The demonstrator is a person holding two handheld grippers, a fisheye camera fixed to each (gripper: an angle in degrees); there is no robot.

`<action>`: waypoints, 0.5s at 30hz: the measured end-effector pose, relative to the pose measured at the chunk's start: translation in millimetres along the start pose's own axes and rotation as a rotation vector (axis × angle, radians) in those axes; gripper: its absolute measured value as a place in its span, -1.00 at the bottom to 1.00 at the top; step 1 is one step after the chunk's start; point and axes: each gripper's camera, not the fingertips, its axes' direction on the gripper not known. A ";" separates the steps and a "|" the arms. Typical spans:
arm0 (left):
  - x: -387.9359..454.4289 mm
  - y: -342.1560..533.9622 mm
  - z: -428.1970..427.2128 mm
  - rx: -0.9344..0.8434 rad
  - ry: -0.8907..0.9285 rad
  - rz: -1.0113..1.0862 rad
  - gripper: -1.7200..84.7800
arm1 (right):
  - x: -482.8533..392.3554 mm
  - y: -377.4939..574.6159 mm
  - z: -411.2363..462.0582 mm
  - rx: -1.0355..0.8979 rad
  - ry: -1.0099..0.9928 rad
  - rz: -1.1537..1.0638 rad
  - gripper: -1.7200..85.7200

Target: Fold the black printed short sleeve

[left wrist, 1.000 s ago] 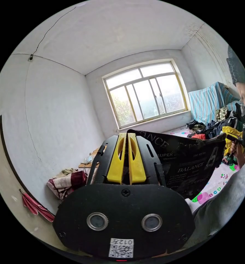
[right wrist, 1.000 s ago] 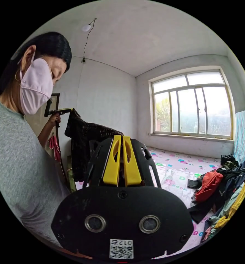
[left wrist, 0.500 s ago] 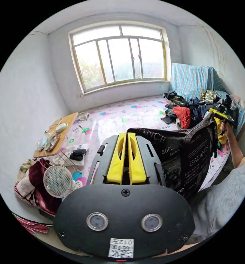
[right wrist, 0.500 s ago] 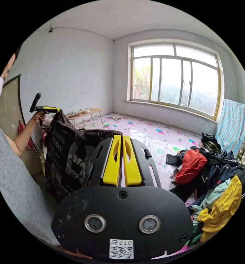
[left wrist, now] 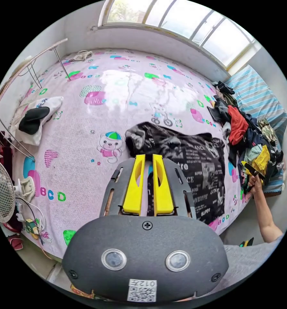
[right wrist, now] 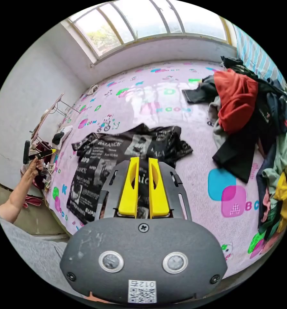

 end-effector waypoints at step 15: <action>-44.6 86.8 41.0 -0.191 0.138 -0.198 -0.75 | 69.1 191.2 -12.1 -0.163 -0.183 0.476 -0.78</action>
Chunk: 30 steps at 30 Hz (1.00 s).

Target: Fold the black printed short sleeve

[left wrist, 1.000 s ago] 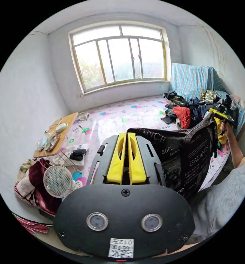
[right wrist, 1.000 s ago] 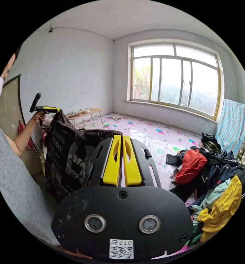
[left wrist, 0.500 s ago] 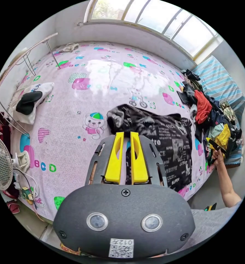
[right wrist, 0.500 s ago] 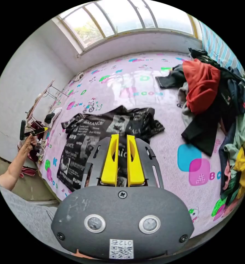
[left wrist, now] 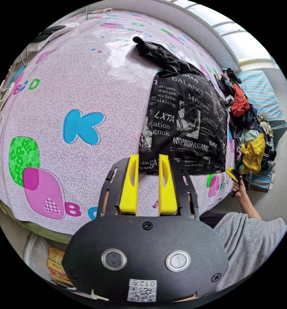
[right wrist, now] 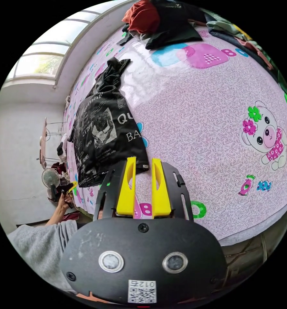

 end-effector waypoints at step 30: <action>-67.4 12.9 -28.6 -0.237 0.106 -0.107 -0.94 | -218.4 174.9 6.7 -0.132 -0.083 -0.043 -0.97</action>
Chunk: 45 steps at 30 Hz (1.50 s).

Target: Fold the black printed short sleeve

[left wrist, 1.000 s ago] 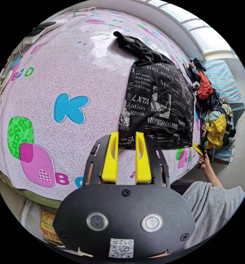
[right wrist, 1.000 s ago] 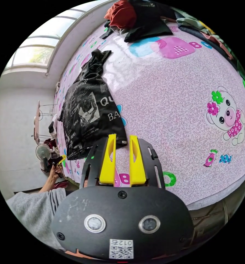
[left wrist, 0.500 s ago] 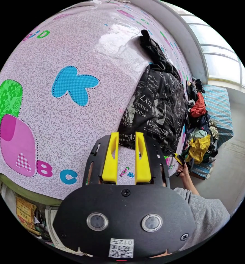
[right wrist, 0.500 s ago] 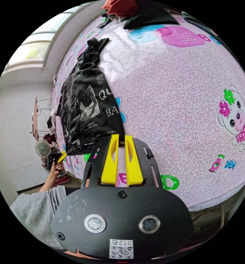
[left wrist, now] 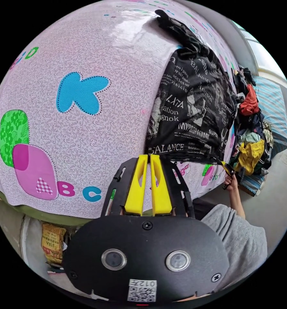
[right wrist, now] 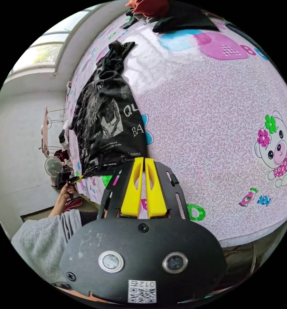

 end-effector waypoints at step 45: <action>20.9 114.6 -216.9 0.866 0.594 0.352 -0.93 | -569.3 174.9 -49.2 0.540 -0.663 -0.385 -0.98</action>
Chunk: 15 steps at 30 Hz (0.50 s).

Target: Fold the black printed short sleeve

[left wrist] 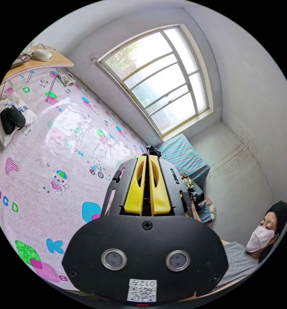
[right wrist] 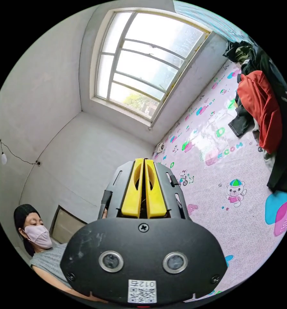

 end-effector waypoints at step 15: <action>96.2 -58.1 -6.7 -0.066 0.007 0.369 -0.94 | -154.4 -94.2 -60.0 -0.106 -0.005 -0.393 -0.98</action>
